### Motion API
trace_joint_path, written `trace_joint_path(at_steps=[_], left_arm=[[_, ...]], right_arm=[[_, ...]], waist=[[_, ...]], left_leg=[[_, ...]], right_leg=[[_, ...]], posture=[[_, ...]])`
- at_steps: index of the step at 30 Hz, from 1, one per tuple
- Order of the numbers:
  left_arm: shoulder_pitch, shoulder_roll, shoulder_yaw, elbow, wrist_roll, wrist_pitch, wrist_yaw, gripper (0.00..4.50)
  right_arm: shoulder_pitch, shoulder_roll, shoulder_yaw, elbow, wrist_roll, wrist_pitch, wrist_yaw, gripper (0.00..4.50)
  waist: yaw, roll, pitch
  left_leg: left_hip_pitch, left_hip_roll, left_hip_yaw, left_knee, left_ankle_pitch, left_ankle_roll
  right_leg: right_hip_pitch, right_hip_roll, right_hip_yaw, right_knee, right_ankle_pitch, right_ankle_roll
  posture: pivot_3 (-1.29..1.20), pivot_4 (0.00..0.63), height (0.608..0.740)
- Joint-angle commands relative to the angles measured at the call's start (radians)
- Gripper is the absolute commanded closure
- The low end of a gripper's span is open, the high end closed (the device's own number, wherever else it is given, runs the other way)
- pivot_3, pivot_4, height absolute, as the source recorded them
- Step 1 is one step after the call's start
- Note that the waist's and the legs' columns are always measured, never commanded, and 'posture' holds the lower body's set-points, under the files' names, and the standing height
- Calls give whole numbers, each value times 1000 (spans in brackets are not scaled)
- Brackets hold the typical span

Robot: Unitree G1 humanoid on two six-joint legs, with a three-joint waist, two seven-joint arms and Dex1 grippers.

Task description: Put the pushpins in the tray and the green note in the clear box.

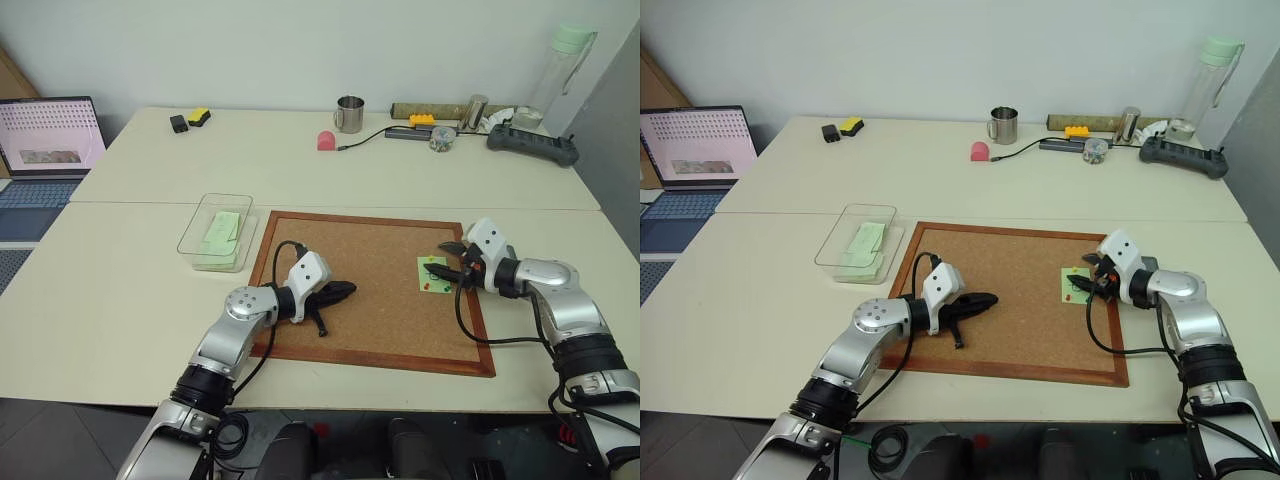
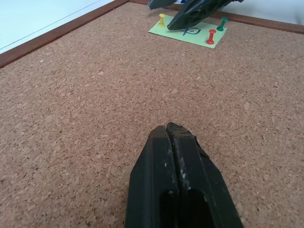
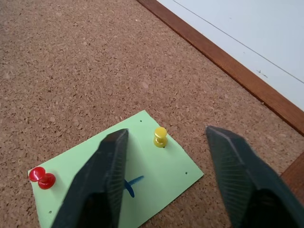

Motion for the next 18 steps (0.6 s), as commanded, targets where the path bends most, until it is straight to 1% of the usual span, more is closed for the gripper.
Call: trace_joint_path(at_steps=[1, 4, 5, 7, 9, 10, 16, 18], left_arm=[[-7, 0, 7, -12, 3, 0, -2, 4500], [-6, 0, 8, -13, 2, 3, -1, 4500], [-5, 0, 8, -14, 2, 4, 0, 4500], [-3, 2, 9, -15, 1, 7, -2, 4500], [-1, 4, 9, -15, 1, 9, -3, 4500], [1, 5, 8, -17, 0, 11, -3, 4500], [12, 10, -3, -25, 6, 25, -10, 4500], [14, 12, -7, -28, 8, 32, -13, 4500]], right_arm=[[-14, 7, -13, -8, 0, -25, 7, 2826], [-12, 16, -15, -4, -5, -29, 4, 3433], [-12, 17, -17, -4, -6, -30, 3, 3540], [-11, 20, -20, -3, -7, -30, 4, 3895], [-12, 20, -21, -2, -8, -30, 5, 4345], [-12, 20, -24, -6, -5, -27, 6, 4448], [-15, 15, -43, -37, 20, 20, 9, 4448], [-18, 18, -62, -59, 50, 64, 11, 4448]], waist=[[0, 0, 0], [-1, 0, 0], [-1, 0, 0], [-1, 0, 0], [-2, 0, 0], [-2, 0, 0], [-2, 0, 0], [-2, 0, 0]], left_leg=[[0, 0, 0, 0, 0, 0], [0, 0, 0, 0, 0, 0], [0, 0, 0, 0, 0, 0], [0, 0, 0, 0, 0, 0], [0, 0, 0, 0, 0, 0], [0, 0, 0, 0, 0, 0], [0, 0, 0, 0, 0, 0], [0, 0, -1, 0, 0, 0]], right_leg=[[0, 0, 0, 0, 0, 0], [0, 0, 0, 0, 0, 0], [0, 0, 0, 0, 0, 0], [0, 0, 0, 0, 0, 0], [0, 0, 0, 0, 0, 0], [0, 0, 0, 0, 0, 0], [0, 0, 0, 0, 0, 0], [0, 0, 0, 0, 0, 0]], posture=[[0, 150, 740], [0, 150, 740], [0, 150, 740], [0, 150, 740], [0, 150, 740], [0, 150, 740], [0, 150, 740], [0, 150, 740]])
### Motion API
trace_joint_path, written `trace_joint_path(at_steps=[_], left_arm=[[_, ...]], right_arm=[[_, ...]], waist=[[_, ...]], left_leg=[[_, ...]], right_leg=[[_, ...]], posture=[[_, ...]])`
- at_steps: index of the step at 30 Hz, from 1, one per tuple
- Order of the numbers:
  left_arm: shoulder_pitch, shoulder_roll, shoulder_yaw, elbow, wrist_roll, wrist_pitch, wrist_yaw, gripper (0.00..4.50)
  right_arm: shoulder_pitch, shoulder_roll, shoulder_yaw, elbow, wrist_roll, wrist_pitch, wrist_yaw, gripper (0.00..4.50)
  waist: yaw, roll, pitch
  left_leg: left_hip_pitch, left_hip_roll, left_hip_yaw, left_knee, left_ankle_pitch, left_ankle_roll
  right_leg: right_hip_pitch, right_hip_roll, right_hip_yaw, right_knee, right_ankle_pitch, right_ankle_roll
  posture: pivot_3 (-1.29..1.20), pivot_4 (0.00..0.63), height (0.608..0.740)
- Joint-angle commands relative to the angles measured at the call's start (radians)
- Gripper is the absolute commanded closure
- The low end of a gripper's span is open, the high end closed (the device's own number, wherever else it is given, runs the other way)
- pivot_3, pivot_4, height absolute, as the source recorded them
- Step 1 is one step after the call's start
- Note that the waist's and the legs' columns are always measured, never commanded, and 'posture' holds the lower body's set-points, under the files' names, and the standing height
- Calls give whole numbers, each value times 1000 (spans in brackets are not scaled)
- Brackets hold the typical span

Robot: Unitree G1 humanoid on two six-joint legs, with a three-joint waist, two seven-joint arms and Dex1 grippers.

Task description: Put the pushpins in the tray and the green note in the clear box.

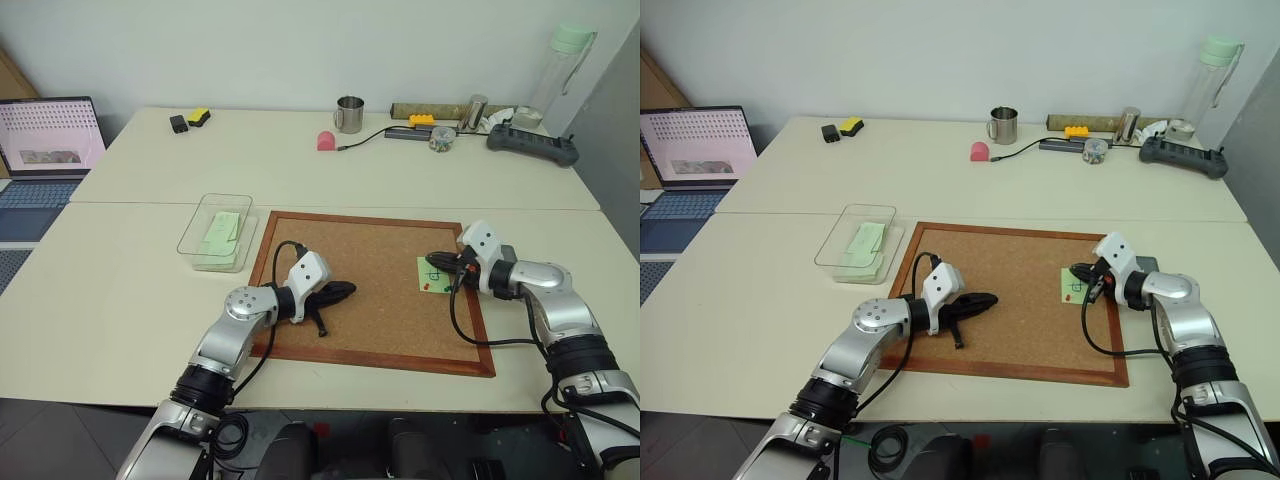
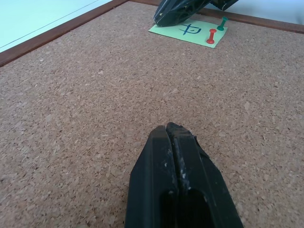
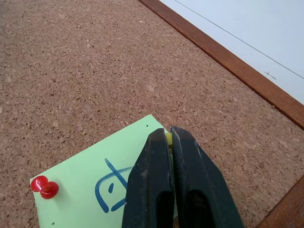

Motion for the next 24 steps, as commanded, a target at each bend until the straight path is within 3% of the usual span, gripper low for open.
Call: trace_joint_path(at_steps=[1, 17, 24], left_arm=[[15, 13, -9, -20, 10, 18, -12, 4500], [29, 17, -27, -15, 38, 38, -8, 4500], [25, 15, -21, 0, 44, 33, 6, 4500]], right_arm=[[-17, -4, -63, -69, 75, 78, 10, 4448], [36, -8, -158, -218, 206, 239, -6, 4448], [53, -10, -100, -227, 108, 115, -22, 4448]], waist=[[0, 0, 0], [1, 0, 0], [-1, 1, 0]], left_leg=[[0, 0, 0, 0, 0, 0], [0, 0, 0, 0, 0, 0], [0, 0, 0, 0, 0, 0]], right_leg=[[0, 0, 0, 0, 0, 0], [0, 0, 0, 0, 0, 0], [0, 0, 0, 0, 0, 0]], posture=[[0, 150, 740], [0, 150, 740], [0, 150, 740]])
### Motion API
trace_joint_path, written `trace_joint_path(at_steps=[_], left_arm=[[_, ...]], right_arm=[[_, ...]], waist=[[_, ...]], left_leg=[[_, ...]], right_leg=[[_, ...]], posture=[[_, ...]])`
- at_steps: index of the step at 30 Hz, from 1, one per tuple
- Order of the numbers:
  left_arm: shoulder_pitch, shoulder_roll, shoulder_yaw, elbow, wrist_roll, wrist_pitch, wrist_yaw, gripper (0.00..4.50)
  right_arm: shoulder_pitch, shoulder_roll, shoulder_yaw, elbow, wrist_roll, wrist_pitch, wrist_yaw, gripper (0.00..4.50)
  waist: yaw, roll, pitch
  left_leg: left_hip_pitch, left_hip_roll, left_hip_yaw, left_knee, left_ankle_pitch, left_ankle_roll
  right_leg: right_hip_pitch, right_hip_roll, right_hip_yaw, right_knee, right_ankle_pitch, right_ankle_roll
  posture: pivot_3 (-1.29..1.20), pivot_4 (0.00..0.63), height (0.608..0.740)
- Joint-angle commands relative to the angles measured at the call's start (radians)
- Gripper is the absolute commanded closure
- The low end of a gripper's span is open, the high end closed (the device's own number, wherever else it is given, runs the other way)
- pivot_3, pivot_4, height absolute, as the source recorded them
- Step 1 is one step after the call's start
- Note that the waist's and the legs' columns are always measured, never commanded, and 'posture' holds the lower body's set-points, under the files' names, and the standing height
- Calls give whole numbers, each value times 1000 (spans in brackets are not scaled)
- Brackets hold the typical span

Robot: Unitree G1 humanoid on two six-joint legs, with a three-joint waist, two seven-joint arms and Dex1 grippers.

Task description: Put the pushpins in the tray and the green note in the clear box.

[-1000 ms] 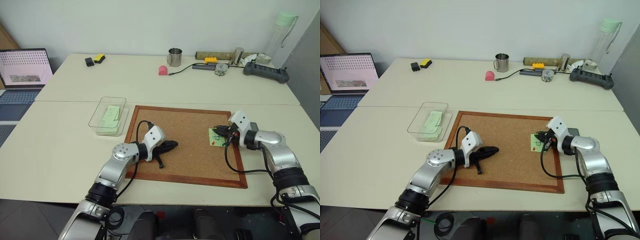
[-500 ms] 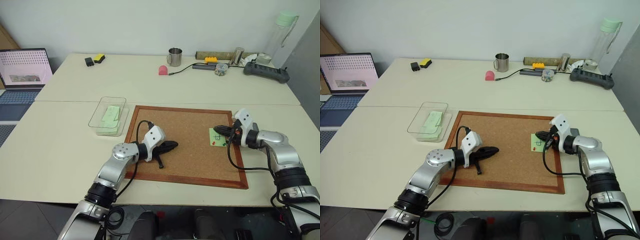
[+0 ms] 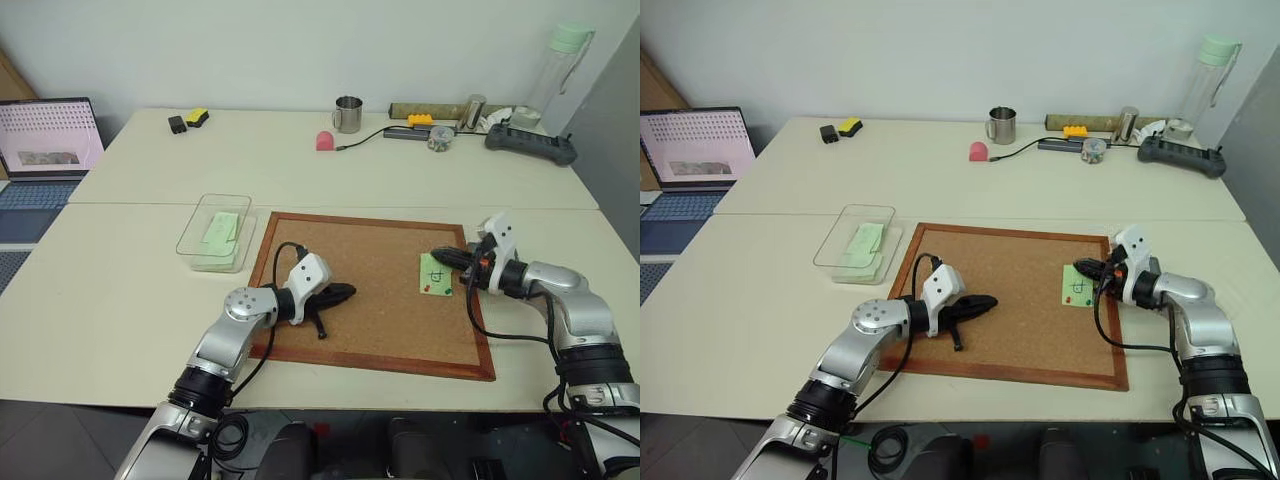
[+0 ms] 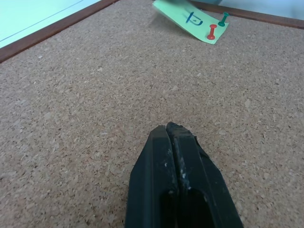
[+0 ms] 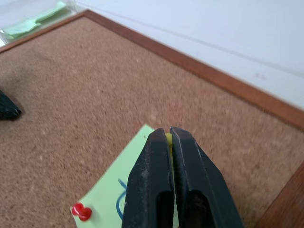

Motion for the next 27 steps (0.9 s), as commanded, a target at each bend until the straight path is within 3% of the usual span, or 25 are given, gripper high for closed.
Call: trace_joint_path(at_steps=[1, 5, 9, 14, 20, 25, 27], left_arm=[[16, 6, -12, 23, 23, 10, 5, 4500], [19, 4, -12, 19, 24, 11, 9, 4500], [23, 4, -11, 15, 24, 12, 15, 4500], [27, 4, -5, 17, 27, 10, 29, 4500], [30, 3, 0, 20, 26, 7, 42, 4500], [22, -2, -2, 26, 28, 3, 43, 4500], [19, -2, -2, 27, 28, 2, 42, 4500]], right_arm=[[-2, -5, 17, -40, -42, -97, -9, 4448], [-2, 8, 38, -31, -78, -165, -23, 4448], [-21, 10, -25, -35, -1, -82, -26, 4448], [-1, -71, -99, -69, 44, 14, -26, 4448], [97, -190, -142, -67, -21, 35, -66, 4448], [145, -214, -130, -58, -52, 39, -89, 4448], [156, -214, -126, -59, -58, 37, -92, 4249]], waist=[[0, 0, 0], [-1, 0, 0], [0, 0, 0], [1, 0, 0], [4, 2, -1], [-1, 3, -2], [-1, 3, -2]], left_leg=[[0, 0, 0, 0, 0, 0], [0, 0, 0, 0, 0, 0], [0, 0, 0, 0, 0, 0], [0, 0, 0, 0, 0, 0], [0, 0, 0, 0, 0, 0], [1, 1, 2, 0, 0, 0], [1, 0, 2, 0, 0, 0]], right_leg=[[0, 0, 0, 0, 0, 0], [0, 0, 0, 0, 0, 0], [0, 0, 0, 0, 0, 0], [0, 0, 0, 0, 0, 0], [1, 0, 0, -1, 0, 0], [1, 0, 1, 0, 0, 0], [1, 0, 1, 0, 0, 0]], posture=[[0, 150, 740], [0, 150, 740], [0, 150, 740], [0, 150, 740], [0, 150, 740], [0, 150, 740], [0, 150, 740]])
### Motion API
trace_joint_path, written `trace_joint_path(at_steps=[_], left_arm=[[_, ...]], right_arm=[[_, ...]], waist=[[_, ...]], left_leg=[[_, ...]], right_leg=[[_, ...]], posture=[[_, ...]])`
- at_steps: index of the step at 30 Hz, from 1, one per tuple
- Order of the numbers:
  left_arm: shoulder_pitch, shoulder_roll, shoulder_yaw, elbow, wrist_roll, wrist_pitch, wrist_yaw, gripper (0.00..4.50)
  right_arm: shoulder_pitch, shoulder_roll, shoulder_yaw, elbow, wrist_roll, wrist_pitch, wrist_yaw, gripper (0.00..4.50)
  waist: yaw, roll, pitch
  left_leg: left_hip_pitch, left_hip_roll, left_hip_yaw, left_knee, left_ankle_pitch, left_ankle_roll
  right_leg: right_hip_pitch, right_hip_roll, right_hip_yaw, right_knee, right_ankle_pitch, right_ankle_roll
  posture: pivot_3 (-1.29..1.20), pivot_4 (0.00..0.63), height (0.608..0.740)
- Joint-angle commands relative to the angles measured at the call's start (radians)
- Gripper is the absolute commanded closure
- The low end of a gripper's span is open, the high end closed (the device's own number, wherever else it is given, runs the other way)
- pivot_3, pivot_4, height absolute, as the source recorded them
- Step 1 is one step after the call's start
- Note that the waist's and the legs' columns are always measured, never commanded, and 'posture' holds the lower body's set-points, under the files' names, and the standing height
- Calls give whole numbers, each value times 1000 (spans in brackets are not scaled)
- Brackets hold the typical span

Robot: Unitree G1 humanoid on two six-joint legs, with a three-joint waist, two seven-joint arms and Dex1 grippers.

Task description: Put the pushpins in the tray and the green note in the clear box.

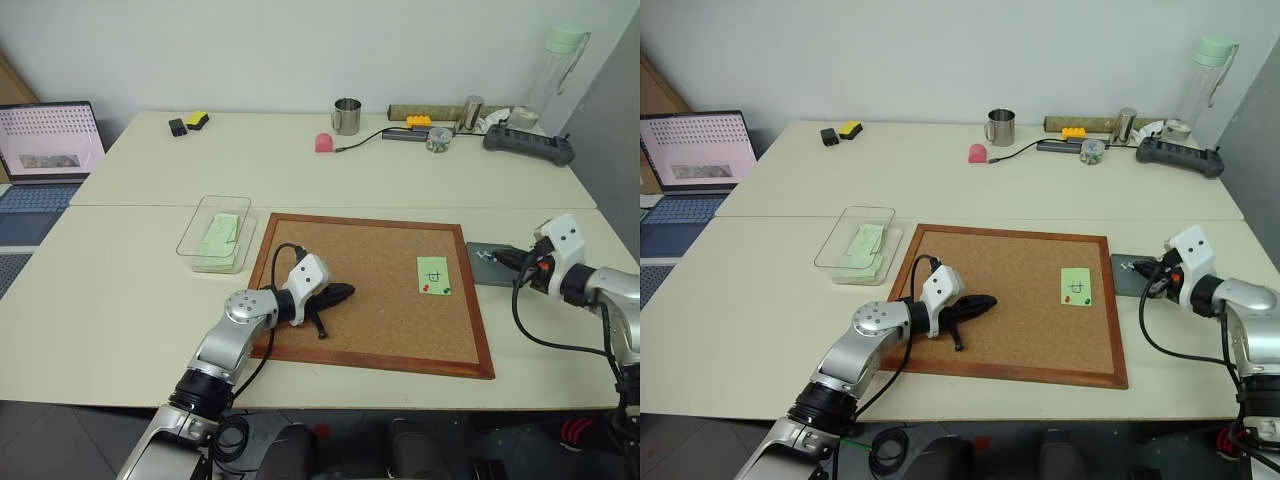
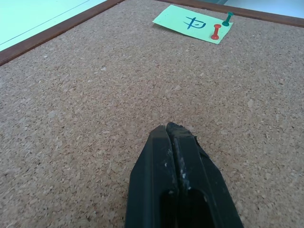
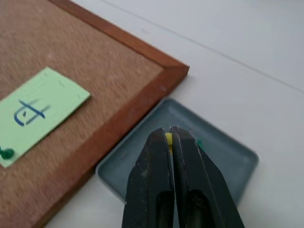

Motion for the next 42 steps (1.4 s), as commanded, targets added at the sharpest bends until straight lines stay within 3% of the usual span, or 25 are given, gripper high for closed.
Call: trace_joint_path(at_steps=[1, 11, 15, 22, 34, 38, 42], left_arm=[[5, 6, -7, 27, 26, 6, 8, 4500], [-1, 7, -10, 38, 28, -1, 2, 4500], [-5, 6, -13, 44, 30, -5, -3, 4500], [-9, 10, -17, 48, 31, -7, -8, 4500], [-4, 13, -22, 37, 34, 1, -11, 4500], [1, 14, -22, 33, 33, 3, -10, 4500], [4, 14, -22, 30, 32, 5, -8, 4500]], right_arm=[[12, -21, -8, -19, -15, -6, -10, 4032], [39, -35, -44, -62, 16, 17, 20, 2218], [87, -54, -33, -167, 57, 16, 90, 1380], [165, -53, 71, -331, 39, 17, 140, 1380], [104, 30, 159, -271, 4, -32, 114, 1380], [101, 28, 157, -252, 5, -44, 122, 1844], [99, 24, 157, -228, -1, -64, 123, 2657]], waist=[[0, 0, 0], [2, 0, 0], [3, 0, 0], [4, 0, 0], [5, 0, 0], [6, 0, 0], [6, 0, 0]], left_leg=[[0, 0, 0, 0, 0, 0], [0, 0, -1, 0, 0, 0], [0, 0, -1, 0, 0, 0], [0, 0, -1, 0, 0, 0], [0, 0, -2, 0, 0, 0], [-1, 0, -2, 0, 0, 0], [0, 0, -2, 0, 0, 0]], right_leg=[[0, 0, 0, 0, 0, 0], [0, 0, 0, 0, 0, 0], [0, 0, 0, 0, 0, 0], [1, 0, -1, -1, 0, 1], [1, 0, -1, -1, 0, 1], [0, 0, -1, -1, 0, 0], [0, 0, -1, -1, 0, 0]], posture=[[0, 150, 740], [0, 150, 740], [0, 150, 740], [0, 150, 740], [0, 150, 740], [0, 150, 740], [0, 150, 740]])
